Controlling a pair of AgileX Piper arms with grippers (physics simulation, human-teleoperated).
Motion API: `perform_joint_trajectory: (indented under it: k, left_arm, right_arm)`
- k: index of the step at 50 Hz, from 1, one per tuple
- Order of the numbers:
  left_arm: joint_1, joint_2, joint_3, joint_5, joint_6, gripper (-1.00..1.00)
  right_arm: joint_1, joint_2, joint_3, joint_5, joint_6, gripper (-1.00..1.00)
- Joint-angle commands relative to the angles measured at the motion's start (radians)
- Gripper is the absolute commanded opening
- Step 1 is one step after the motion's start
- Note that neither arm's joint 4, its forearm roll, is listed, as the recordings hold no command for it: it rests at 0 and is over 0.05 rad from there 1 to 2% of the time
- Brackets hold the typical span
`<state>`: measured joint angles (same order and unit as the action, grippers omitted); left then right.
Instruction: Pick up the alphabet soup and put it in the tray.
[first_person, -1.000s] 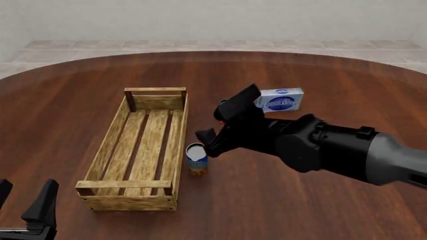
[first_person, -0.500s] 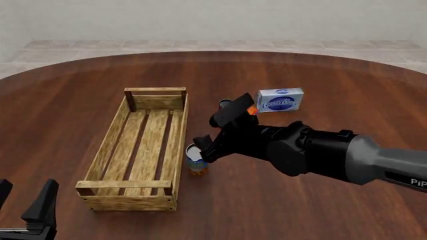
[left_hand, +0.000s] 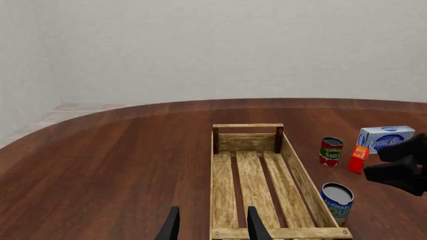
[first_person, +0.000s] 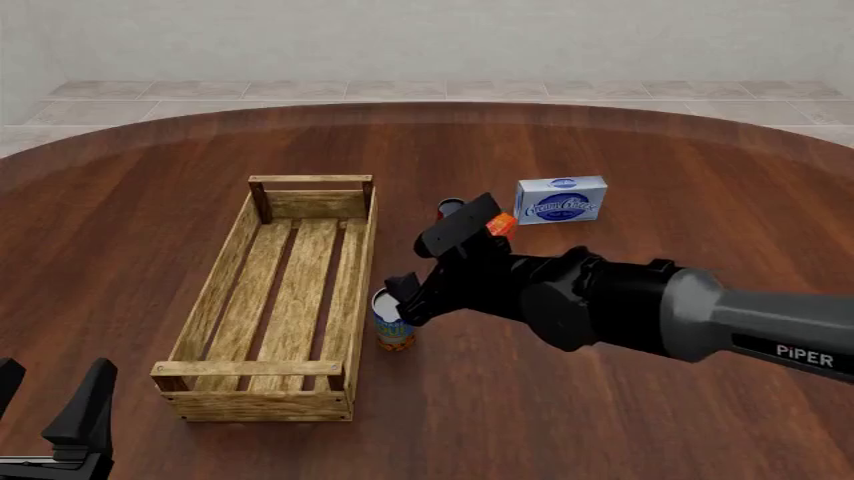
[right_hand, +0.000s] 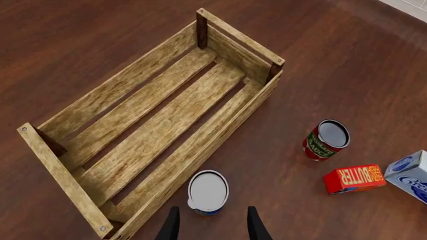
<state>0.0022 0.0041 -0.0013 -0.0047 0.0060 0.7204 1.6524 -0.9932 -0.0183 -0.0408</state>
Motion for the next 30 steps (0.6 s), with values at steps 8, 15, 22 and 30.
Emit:
perform_joint_trajectory:
  k: [8,15,22,30]
  left_arm:
    - [0.002,-0.002,-0.001,0.003,0.000,1.00]
    - [0.002,-0.002,-0.001,0.003,0.000,1.00]
    - [0.002,-0.002,-0.001,0.002,0.000,1.00]
    - [0.002,-0.002,-0.001,0.003,0.000,1.00]
  right_arm:
    - [-0.006,0.046,-0.018,-0.012,0.010,1.00]
    - [-0.002,0.065,-0.018,-0.026,0.024,1.00]
    - [-0.003,0.077,-0.024,-0.023,0.025,1.00]
    - [-0.006,0.093,-0.032,-0.023,0.024,1.00]
